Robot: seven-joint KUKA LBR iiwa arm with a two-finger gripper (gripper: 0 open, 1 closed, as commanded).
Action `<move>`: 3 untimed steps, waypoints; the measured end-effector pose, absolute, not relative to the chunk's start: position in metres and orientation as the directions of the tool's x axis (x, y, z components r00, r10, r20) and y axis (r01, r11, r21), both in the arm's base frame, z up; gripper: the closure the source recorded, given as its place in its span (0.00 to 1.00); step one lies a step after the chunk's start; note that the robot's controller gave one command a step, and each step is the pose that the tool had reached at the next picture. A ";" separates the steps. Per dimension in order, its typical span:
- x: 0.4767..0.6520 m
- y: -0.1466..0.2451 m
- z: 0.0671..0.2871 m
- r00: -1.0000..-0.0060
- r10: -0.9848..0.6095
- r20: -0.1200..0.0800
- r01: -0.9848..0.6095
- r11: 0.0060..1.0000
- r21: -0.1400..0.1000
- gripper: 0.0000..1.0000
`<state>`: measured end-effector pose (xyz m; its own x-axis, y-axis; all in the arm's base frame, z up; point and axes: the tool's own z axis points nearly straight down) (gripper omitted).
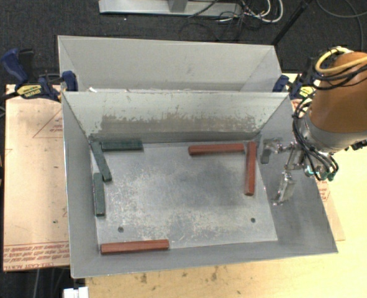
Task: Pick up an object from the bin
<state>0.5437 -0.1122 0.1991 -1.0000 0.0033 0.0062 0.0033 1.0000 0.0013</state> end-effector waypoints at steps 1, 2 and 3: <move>0.545 -0.112 0.204 -1.000 0.000 -0.001 0.000 1.000 0.000 0.00; 0.567 -0.110 0.173 -0.995 -0.102 -0.007 -0.102 0.995 -0.002 0.00; 0.592 -0.127 0.124 -0.924 -0.381 -0.006 -0.381 0.925 -0.002 0.00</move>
Offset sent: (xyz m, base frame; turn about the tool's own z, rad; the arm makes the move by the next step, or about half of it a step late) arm 0.0833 0.0092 -0.1291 -0.4137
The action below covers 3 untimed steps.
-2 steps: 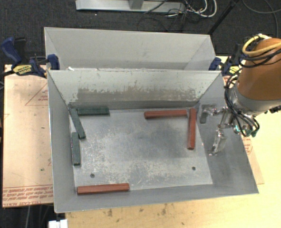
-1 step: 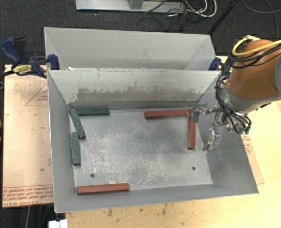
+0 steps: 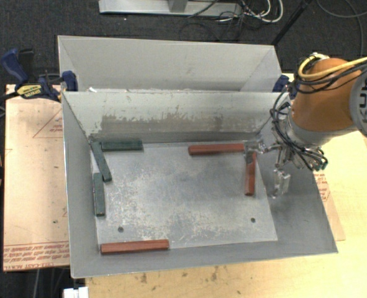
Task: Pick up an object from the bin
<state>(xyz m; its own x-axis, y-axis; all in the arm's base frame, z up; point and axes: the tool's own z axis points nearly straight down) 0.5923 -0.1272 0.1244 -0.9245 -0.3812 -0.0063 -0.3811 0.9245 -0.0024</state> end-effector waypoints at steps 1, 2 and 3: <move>0.623 -0.120 0.099 -0.904 -0.427 -0.004 -0.427 0.904 -0.001 0.00; 0.638 -0.133 0.085 -0.955 -0.298 -0.005 -0.298 0.955 0.000 0.00; 0.648 -0.099 0.071 -0.497 -0.868 -0.003 -0.868 0.497 -0.002 1.00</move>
Offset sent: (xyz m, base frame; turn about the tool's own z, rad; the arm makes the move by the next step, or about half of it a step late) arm 0.0565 -0.0252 -0.0544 -0.0458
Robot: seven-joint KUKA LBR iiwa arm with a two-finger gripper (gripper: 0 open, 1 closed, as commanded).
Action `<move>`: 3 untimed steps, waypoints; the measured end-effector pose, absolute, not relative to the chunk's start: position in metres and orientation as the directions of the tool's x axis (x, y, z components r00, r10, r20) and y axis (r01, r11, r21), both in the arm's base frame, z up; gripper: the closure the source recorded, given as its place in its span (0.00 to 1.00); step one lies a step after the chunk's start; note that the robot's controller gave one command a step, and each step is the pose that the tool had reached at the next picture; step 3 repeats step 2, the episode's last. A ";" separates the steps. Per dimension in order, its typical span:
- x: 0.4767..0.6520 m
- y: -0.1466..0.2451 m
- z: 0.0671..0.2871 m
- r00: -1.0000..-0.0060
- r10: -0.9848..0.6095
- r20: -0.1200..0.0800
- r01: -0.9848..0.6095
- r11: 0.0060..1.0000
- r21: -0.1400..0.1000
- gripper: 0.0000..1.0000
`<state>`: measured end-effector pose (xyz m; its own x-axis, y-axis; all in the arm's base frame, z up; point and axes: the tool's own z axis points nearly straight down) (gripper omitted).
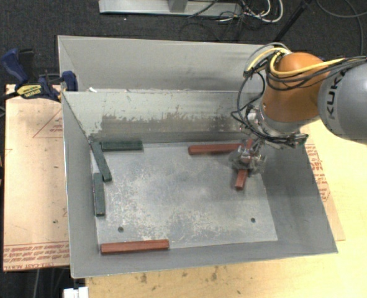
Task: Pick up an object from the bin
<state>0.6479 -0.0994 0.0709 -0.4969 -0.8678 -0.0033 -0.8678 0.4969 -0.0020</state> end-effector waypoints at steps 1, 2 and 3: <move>0.648 -0.100 0.071 -0.498 -0.867 -0.004 -0.867 0.498 -0.002 1.00; 0.636 -0.119 0.249 -0.493 -0.870 -0.005 -0.870 0.493 -0.009 1.00; 0.636 -0.119 0.249 -0.493 -0.870 -0.005 -0.870 0.493 -0.009 1.00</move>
Offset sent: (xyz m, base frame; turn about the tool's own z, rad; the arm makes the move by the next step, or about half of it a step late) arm -0.0145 -0.0199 0.1744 -0.0099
